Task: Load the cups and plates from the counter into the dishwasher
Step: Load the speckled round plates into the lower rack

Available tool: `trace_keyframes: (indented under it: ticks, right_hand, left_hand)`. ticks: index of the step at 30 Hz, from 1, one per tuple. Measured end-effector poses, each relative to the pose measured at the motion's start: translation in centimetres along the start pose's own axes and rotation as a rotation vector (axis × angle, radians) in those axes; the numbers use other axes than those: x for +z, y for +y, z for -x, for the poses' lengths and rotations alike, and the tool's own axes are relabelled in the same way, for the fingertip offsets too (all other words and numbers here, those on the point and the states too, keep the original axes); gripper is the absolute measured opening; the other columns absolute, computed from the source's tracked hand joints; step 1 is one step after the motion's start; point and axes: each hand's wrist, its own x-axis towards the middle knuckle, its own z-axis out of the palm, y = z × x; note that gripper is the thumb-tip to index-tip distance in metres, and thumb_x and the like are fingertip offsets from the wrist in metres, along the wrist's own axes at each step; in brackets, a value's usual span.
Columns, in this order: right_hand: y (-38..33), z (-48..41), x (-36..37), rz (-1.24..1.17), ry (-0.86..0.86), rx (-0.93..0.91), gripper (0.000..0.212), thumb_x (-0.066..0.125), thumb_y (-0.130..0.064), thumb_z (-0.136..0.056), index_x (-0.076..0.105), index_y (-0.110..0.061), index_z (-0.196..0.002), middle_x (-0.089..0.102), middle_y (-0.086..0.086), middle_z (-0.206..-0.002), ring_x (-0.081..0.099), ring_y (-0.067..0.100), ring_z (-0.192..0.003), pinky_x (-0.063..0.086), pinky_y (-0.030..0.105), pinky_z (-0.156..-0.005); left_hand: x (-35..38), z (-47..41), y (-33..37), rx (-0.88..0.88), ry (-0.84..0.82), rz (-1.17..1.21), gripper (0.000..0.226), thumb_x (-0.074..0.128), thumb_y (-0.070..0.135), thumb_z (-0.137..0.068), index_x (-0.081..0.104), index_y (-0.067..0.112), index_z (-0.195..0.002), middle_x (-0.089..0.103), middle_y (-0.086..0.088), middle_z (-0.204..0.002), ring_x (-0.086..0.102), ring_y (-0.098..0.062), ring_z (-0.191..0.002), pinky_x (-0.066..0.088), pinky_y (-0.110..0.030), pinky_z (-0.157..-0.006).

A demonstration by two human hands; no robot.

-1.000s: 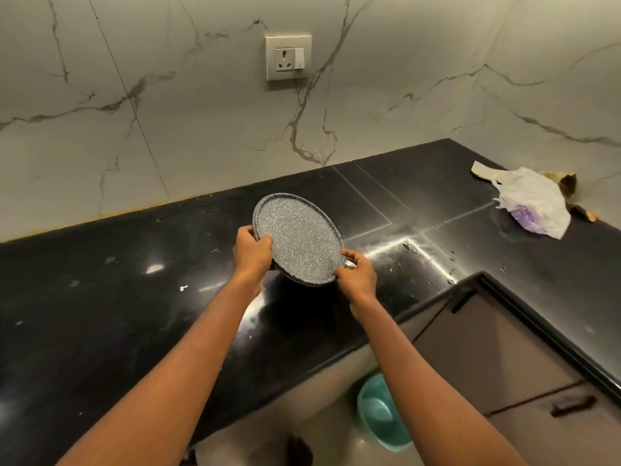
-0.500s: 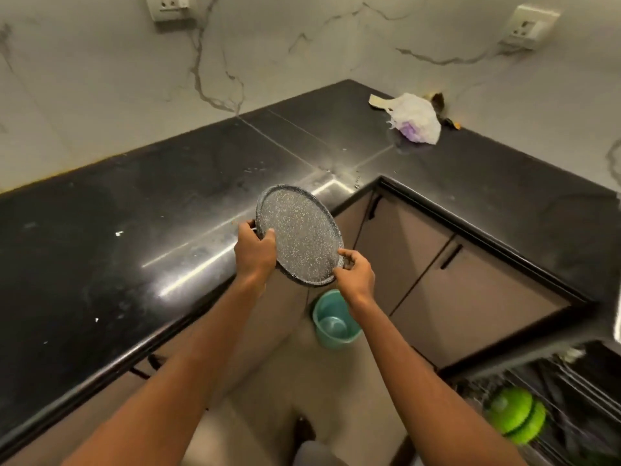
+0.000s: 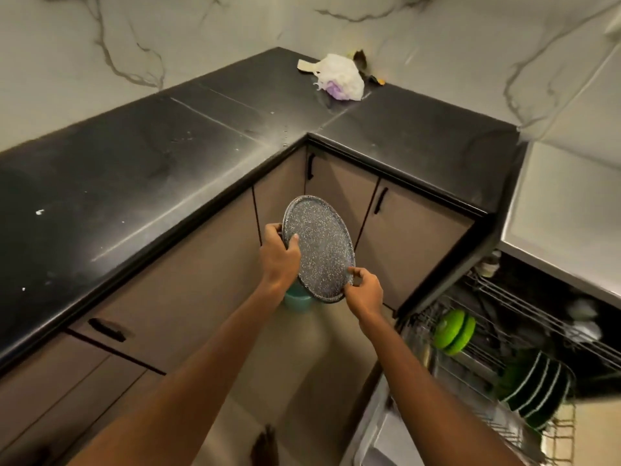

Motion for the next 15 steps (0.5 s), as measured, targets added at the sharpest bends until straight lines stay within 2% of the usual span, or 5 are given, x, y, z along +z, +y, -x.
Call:
trace_keyframes:
  ticks: [4,8,10,12,15]
  right_hand:
    - [5.8,2.2,-5.5,0.051,-0.002,0.003,0.035,0.057,-0.011,-0.078,0.066,-0.023,-0.11,0.066,0.01,-0.106,0.061,0.019,-0.087,0.05,0.031,-0.077]
    - [11.4,5.1,-11.4,0.075,0.013,-0.019,0.036,0.055,-0.002,-0.08,0.068,-0.012,-0.112,0.066,0.008,-0.11,0.059,0.022,-0.088,0.047,0.033,-0.077]
    - [13.9,6.3,-13.9,0.084,0.014,0.02,0.037,0.055,-0.003,-0.079,0.067,-0.013,-0.113,0.066,0.01,-0.111,0.059,0.022,-0.089,0.049,0.035,-0.078]
    - [16.4,7.5,-16.3,0.063,0.004,0.08,0.039,0.055,-0.003,-0.08,0.066,-0.015,-0.116,0.066,0.01,-0.112,0.059,0.02,-0.09,0.045,0.03,-0.073]
    - [19.4,8.8,-19.5,0.029,0.021,0.137,0.028,0.06,-0.01,-0.087,0.066,-0.015,-0.114,0.065,0.005,-0.114,0.06,0.018,-0.094,0.042,0.024,-0.073]
  left_hand:
    - [4.6,6.4,0.2,-0.012,-0.017,-0.034,0.023,0.056,0.023,-0.094,0.048,0.014,-0.114,0.065,-0.005,-0.097,0.063,-0.021,-0.08,0.055,-0.04,-0.072]
    - [10.0,13.3,0.4,-0.034,-0.01,-0.061,0.023,0.057,0.02,-0.093,0.05,0.01,-0.113,0.063,-0.003,-0.094,0.062,-0.024,-0.085,0.052,-0.039,-0.078]
    - [12.5,16.2,0.3,-0.038,-0.034,-0.076,0.02,0.057,0.019,-0.093,0.051,0.011,-0.109,0.061,-0.002,-0.091,0.061,-0.025,-0.085,0.052,-0.04,-0.079]
    - [14.7,18.7,0.0,-0.033,-0.079,-0.099,0.017,0.056,0.02,-0.092,0.049,0.012,-0.105,0.063,-0.006,-0.091,0.062,-0.026,-0.084,0.052,-0.04,-0.076]
    - [17.6,21.5,-0.6,-0.028,-0.138,-0.168,0.015,0.057,0.019,-0.092,0.047,0.012,-0.1,0.062,-0.009,-0.093,0.06,-0.026,-0.084,0.047,-0.035,-0.072]
